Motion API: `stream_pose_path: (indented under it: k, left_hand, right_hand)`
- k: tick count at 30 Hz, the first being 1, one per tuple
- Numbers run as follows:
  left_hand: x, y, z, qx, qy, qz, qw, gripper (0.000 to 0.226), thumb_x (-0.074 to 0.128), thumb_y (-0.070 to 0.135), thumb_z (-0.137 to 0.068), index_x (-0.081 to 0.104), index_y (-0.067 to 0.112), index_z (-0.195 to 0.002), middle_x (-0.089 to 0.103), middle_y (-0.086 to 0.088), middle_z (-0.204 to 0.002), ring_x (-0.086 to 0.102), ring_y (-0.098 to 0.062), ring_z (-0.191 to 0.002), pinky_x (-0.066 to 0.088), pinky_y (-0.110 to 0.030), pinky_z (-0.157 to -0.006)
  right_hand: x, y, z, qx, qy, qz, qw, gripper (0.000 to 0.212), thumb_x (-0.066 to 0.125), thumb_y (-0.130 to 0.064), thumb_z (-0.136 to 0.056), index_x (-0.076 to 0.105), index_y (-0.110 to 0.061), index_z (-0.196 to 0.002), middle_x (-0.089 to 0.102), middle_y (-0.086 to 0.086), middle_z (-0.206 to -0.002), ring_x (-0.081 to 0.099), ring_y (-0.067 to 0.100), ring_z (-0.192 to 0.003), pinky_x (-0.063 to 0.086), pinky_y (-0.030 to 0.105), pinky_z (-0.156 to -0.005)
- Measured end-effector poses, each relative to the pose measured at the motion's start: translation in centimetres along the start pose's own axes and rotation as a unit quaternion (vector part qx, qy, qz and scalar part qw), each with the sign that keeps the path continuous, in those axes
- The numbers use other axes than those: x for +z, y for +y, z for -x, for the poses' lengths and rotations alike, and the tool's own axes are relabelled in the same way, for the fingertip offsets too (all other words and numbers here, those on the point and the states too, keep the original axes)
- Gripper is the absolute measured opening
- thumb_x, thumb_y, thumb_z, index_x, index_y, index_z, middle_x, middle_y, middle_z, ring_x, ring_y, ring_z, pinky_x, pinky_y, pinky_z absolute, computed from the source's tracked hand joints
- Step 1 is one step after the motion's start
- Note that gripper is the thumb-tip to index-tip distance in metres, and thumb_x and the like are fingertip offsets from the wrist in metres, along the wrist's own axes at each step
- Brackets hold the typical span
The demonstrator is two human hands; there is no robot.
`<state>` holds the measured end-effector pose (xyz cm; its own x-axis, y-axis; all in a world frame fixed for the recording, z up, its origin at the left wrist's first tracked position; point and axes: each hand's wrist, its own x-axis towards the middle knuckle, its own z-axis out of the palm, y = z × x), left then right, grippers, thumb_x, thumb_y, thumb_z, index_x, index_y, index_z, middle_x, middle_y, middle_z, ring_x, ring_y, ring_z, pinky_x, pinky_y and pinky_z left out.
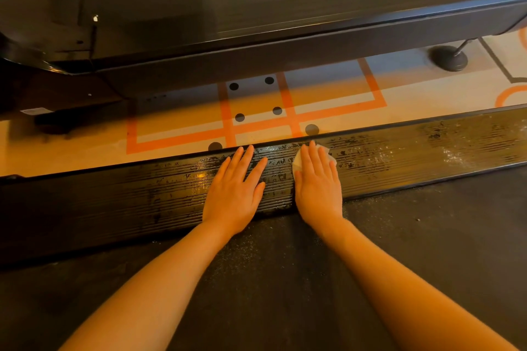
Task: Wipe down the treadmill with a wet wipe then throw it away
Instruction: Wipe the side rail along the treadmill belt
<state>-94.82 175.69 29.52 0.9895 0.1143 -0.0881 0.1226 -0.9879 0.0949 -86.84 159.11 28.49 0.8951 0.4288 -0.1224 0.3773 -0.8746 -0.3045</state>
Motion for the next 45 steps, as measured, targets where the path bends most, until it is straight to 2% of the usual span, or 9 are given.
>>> stream_pose_path:
  k: [4,8,12,16,21,30,36,40,45]
  left_hand:
    - [-0.1,0.1,0.0,-0.002,-0.003,-0.011,1.000,0.054,0.032,0.039,-0.100,0.032,0.021,-0.151,0.024,-0.012,-0.159,0.018,-0.029,-0.148,0.009,-0.040,-0.117]
    - [0.0,0.0,0.0,0.000,-0.005,-0.001,1.000,0.054,0.028,0.040,-0.102,0.028,0.023,-0.152,0.018,-0.011,-0.161,0.012,-0.027,-0.149,0.007,-0.039,-0.118]
    - [0.1,0.0,0.1,0.001,-0.004,-0.002,1.000,0.054,0.023,0.042,-0.101,0.030,0.023,-0.152,0.020,-0.010,-0.161,0.014,-0.027,-0.149,0.009,-0.039,-0.118]
    - [0.0,0.0,0.1,-0.002,-0.007,-0.001,1.000,0.056,0.019,0.043,-0.100,0.025,0.024,-0.153,0.015,-0.009,-0.162,0.009,-0.026,-0.150,0.010,-0.040,-0.120]
    - [0.0,0.1,0.0,0.000,-0.009,0.001,1.000,0.056,0.019,0.043,-0.100,0.024,0.025,-0.153,0.014,-0.008,-0.162,0.008,-0.026,-0.150,0.007,-0.039,-0.120]
    - [0.0,0.1,0.0,-0.003,-0.008,-0.007,1.000,0.054,0.028,0.041,-0.101,0.028,0.023,-0.152,0.017,-0.010,-0.161,0.011,-0.027,-0.149,0.005,-0.038,-0.117]
    - [0.1,0.0,0.1,0.001,-0.007,-0.005,1.000,0.055,0.023,0.043,-0.101,0.026,0.024,-0.153,0.015,-0.009,-0.162,0.008,-0.025,-0.150,0.005,-0.038,-0.118]
    - [0.1,0.0,0.0,0.001,-0.008,-0.006,1.000,0.056,0.021,0.043,-0.101,0.026,0.025,-0.153,0.014,-0.008,-0.162,0.008,-0.025,-0.150,0.006,-0.038,-0.119]
    - [0.1,0.1,0.0,0.002,-0.007,-0.006,1.000,0.056,0.022,0.043,-0.101,0.029,0.023,-0.152,0.018,-0.009,-0.161,0.012,-0.027,-0.149,0.010,-0.039,-0.118]
  right_hand:
    - [-0.9,0.7,-2.8,-0.015,-0.019,0.019,1.000,0.056,0.023,-0.032,-0.106,0.005,-0.014,-0.156,0.001,0.008,-0.164,-0.003,0.024,-0.150,-0.001,0.038,-0.120]
    - [-0.6,0.9,-1.7,-0.016,-0.002,0.000,1.000,0.056,0.026,-0.031,-0.106,0.009,-0.013,-0.156,0.005,0.009,-0.163,0.000,0.026,-0.150,-0.002,0.037,-0.119]
    - [0.6,0.6,2.0,0.017,0.039,-0.018,0.999,0.054,0.033,-0.027,-0.105,0.020,-0.009,-0.154,0.015,0.013,-0.161,0.007,0.027,-0.150,0.005,0.041,-0.121]
    - [1.4,0.4,4.7,0.040,0.033,-0.035,0.998,0.055,0.034,-0.026,-0.104,0.020,-0.011,-0.155,0.013,0.011,-0.162,0.004,0.025,-0.150,0.002,0.040,-0.120]
    - [1.0,0.7,3.5,0.020,0.037,-0.029,0.999,0.053,0.035,-0.027,-0.105,0.022,-0.010,-0.154,0.017,0.012,-0.161,0.008,0.027,-0.150,0.004,0.039,-0.119]
    - [-0.8,1.3,-1.7,0.018,0.009,0.006,1.000,0.054,0.024,-0.030,-0.106,0.010,-0.011,-0.156,0.007,0.011,-0.163,0.001,0.027,-0.150,0.002,0.040,-0.122]
    - [0.6,1.8,1.9,0.022,0.047,-0.037,0.998,0.052,0.030,-0.028,-0.106,0.019,-0.009,-0.154,0.014,0.013,-0.161,0.005,0.027,-0.150,0.003,0.040,-0.120]
    - [1.8,2.1,5.7,0.026,0.038,-0.052,0.998,0.057,0.018,-0.035,-0.103,0.017,-0.013,-0.155,0.008,0.007,-0.162,-0.002,0.021,-0.150,0.004,0.041,-0.121]
    - [1.6,2.7,5.3,0.007,0.034,-0.041,0.999,0.057,0.016,-0.037,-0.102,0.014,-0.014,-0.154,0.009,0.008,-0.162,-0.001,0.022,-0.150,0.001,0.040,-0.120]
